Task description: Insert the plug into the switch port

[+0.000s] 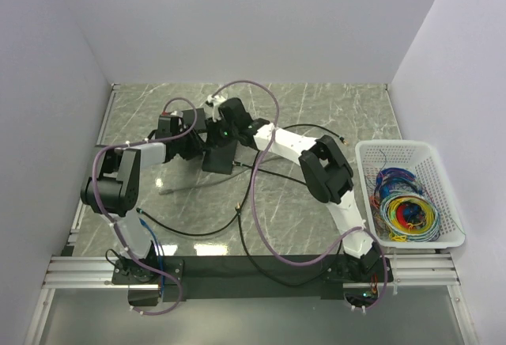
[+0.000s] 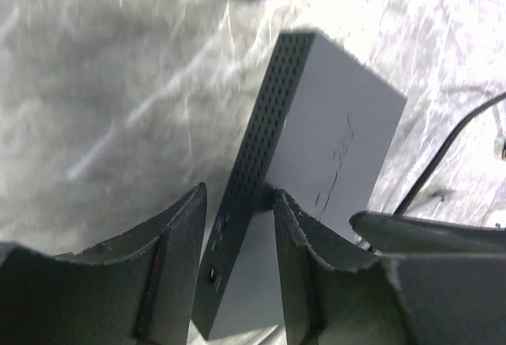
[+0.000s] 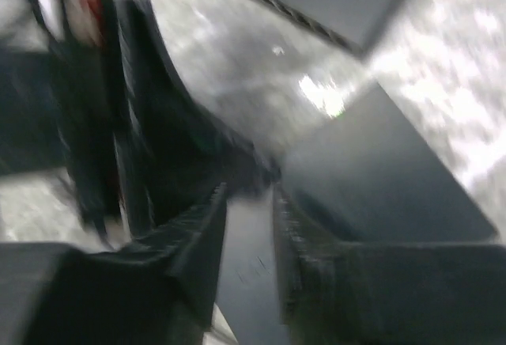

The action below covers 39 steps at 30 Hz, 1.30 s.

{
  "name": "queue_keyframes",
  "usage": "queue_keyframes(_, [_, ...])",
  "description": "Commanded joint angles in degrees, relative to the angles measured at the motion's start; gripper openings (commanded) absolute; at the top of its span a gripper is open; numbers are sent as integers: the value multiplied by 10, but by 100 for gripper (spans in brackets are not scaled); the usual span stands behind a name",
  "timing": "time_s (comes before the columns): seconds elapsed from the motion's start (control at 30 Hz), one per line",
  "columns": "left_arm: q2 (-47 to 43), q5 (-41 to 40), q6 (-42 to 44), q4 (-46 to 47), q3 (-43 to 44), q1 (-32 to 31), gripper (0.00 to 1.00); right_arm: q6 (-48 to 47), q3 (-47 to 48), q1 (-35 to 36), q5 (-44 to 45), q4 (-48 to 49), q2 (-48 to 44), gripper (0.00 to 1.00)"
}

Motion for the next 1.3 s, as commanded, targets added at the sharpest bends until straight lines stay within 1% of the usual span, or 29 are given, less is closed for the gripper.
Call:
queue_keyframes(0.0, [35, -37, 32, -57, 37, 5, 45, -15, -44, -5, 36, 25, -98, 39])
queue_keyframes(0.03, [48, -36, 35, -56, 48, 5, 45, -15, -54, -5, 43, 23, -113, 44])
queue_keyframes(0.13, [77, -27, 43, -56, 89, 5, 45, -9, -99, -6, 75, 11, -175, 48])
queue_keyframes(0.27, [93, -18, 45, -40, 114, 4, 44, 1, -177, -5, 103, 2, -270, 48])
queue_keyframes(0.3, [89, -19, 45, -39, 115, 3, 44, 7, -212, -6, 111, 1, -282, 48])
queue_keyframes(0.37, [69, -37, 47, -40, 110, -3, 45, 14, -261, -5, 123, -3, -316, 48])
queue_keyframes(0.47, [27, -72, 49, -51, 100, -19, 45, 32, -302, -5, 139, -12, -343, 48])
queue_keyframes(0.5, [14, -103, 52, -71, 94, -25, 45, 46, -320, -6, 146, -20, -346, 48])
queue_keyframes(0.63, [-65, -157, 50, -101, 65, -49, 46, 66, -355, -9, 189, -49, -349, 49])
queue_keyframes(0.67, [-80, -165, 47, -103, 48, -57, 46, 70, -364, -12, 202, -51, -347, 51])
queue_keyframes(0.7, [-94, -164, 44, -108, 38, -60, 47, 82, -366, -18, 202, -54, -344, 53])
queue_keyframes(0.73, [-123, -181, 44, -107, 28, -64, 47, 88, -367, -33, 198, -59, -339, 54])
queue_keyframes(0.83, [-171, -196, 39, -116, -6, -86, 47, 112, -357, -61, 185, -70, -318, 54])
queue_keyframes(0.93, [-200, -204, 33, -125, -32, -115, 47, 117, -334, -94, 171, -78, -290, 54])
queue_keyframes(1.07, [-226, -203, 17, -122, -71, -149, 47, 121, -265, -122, 168, -107, -228, 54])
queue_keyframes(1.17, [-238, -202, 15, -124, -81, -160, 47, 122, -228, -126, 163, -122, -191, 54])
queue_keyframes(1.27, [-248, -206, 17, -132, -82, -162, 47, 122, -219, -126, 153, -120, -180, 54])
